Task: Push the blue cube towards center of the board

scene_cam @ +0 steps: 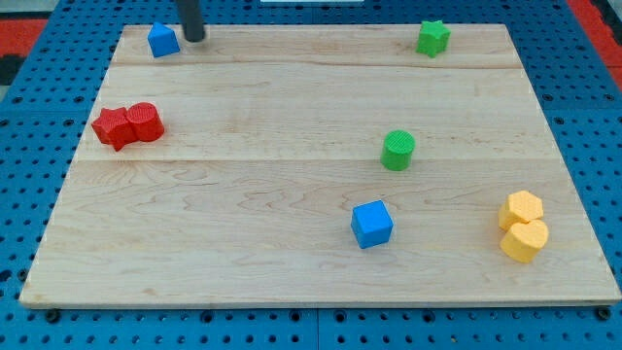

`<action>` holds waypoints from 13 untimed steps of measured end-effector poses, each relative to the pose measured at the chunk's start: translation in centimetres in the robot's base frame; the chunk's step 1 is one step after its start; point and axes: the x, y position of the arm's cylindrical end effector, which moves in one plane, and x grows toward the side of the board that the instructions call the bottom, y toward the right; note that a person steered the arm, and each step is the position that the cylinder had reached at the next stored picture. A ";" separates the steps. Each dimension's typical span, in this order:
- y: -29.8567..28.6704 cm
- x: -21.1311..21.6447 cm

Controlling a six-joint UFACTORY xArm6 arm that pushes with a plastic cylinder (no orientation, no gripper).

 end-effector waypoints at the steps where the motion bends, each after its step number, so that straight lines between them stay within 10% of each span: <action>1: 7.3 9.3; 5: 32.3 31.5; 7: 19.8 30.6; 9: 19.2 33.2; 11: 10.9 24.0; 13: 11.6 31.7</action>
